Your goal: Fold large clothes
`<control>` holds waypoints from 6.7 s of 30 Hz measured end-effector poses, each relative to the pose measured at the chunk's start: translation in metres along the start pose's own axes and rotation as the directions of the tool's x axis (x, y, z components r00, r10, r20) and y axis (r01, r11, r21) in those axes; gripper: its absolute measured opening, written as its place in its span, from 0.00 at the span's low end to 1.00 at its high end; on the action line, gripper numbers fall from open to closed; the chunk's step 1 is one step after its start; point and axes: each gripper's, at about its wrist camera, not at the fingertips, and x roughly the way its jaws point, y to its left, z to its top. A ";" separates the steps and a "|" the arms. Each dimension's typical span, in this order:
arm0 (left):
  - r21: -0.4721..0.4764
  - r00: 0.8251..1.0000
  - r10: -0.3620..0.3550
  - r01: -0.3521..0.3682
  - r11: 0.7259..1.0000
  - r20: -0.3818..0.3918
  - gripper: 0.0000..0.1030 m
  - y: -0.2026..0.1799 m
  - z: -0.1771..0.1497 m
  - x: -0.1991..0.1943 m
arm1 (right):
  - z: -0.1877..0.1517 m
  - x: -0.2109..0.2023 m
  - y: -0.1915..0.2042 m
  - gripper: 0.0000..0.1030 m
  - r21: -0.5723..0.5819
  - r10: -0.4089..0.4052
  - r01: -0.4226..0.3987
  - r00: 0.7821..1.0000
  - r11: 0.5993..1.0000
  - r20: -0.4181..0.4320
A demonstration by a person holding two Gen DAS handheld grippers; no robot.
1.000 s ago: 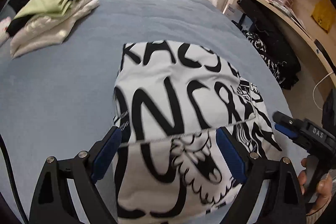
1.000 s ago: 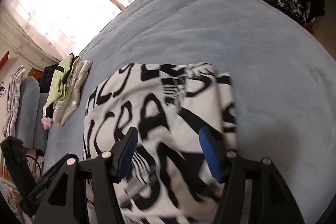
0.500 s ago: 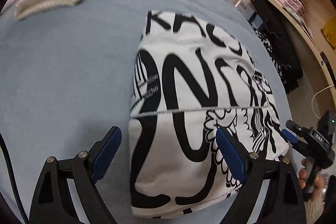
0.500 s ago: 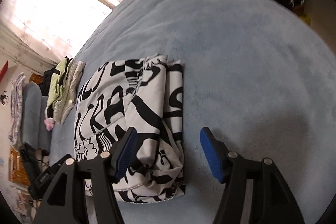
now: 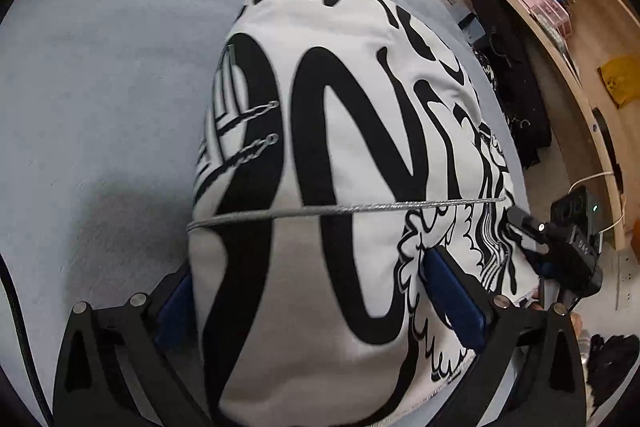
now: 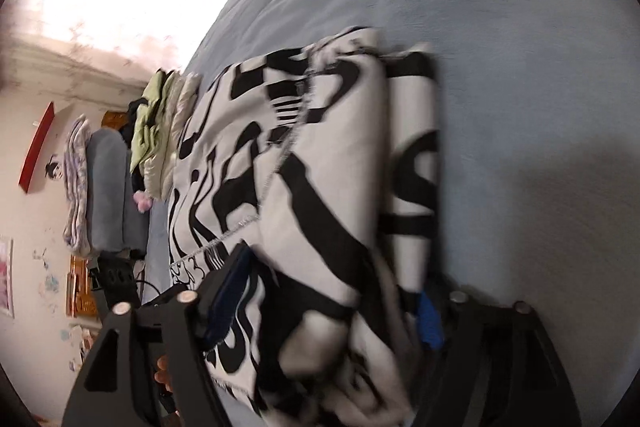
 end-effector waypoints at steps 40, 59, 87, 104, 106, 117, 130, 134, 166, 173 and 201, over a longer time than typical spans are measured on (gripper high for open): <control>0.179 0.961 0.204 -0.237 0.955 0.184 0.55 -0.016 -0.020 -0.096 | -0.066 0.009 0.165 0.29 -0.309 -0.103 0.152 0.980 0.939 0.169; 0.082 0.889 0.301 -0.348 0.934 0.345 0.55 0.042 -0.046 -0.143 | -0.030 0.127 0.390 0.29 -0.434 0.104 -0.044 0.988 0.900 0.117; -0.035 0.863 0.313 -0.326 0.945 0.397 0.87 0.206 0.260 -0.044 | 0.229 0.393 0.420 0.45 -0.239 0.208 -0.161 0.960 0.958 0.187; -0.038 0.745 0.484 -0.528 0.848 0.458 0.91 0.127 0.152 -0.117 | 0.163 0.281 0.420 0.68 -0.259 0.019 0.035 0.979 0.965 0.203; -0.024 0.749 0.480 -0.529 0.848 0.456 0.91 0.109 0.134 -0.125 | 0.145 0.261 0.424 0.68 -0.274 0.007 0.046 0.982 0.961 0.191; 0.020 0.750 0.433 -0.510 0.860 0.501 0.91 0.022 0.050 -0.184 | 0.069 0.174 0.467 0.68 -0.407 -0.006 0.088 0.981 0.909 0.196; 0.024 0.767 0.404 -0.478 0.878 0.498 0.91 -0.031 -0.036 -0.221 | -0.009 0.086 0.490 0.68 -0.498 -0.057 0.155 0.977 0.853 0.207; 0.063 0.781 0.360 -0.451 0.890 0.510 0.91 -0.055 -0.077 -0.224 | -0.039 0.057 0.484 0.68 -0.523 -0.063 0.158 0.979 0.837 0.195; 0.071 0.806 0.370 -0.450 0.890 0.462 0.93 -0.150 -0.297 -0.130 | -0.213 0.001 0.327 0.69 -0.322 -0.216 0.298 0.939 0.899 0.268; 0.071 0.792 0.411 -0.491 0.868 0.451 0.93 -0.154 -0.310 -0.120 | -0.219 0.001 0.324 0.71 -0.322 -0.240 0.336 0.922 0.885 0.303; 0.056 0.798 0.422 -0.490 0.870 0.430 0.93 -0.148 -0.323 -0.118 | -0.229 -0.004 0.322 0.72 -0.338 -0.256 0.374 0.903 0.863 0.346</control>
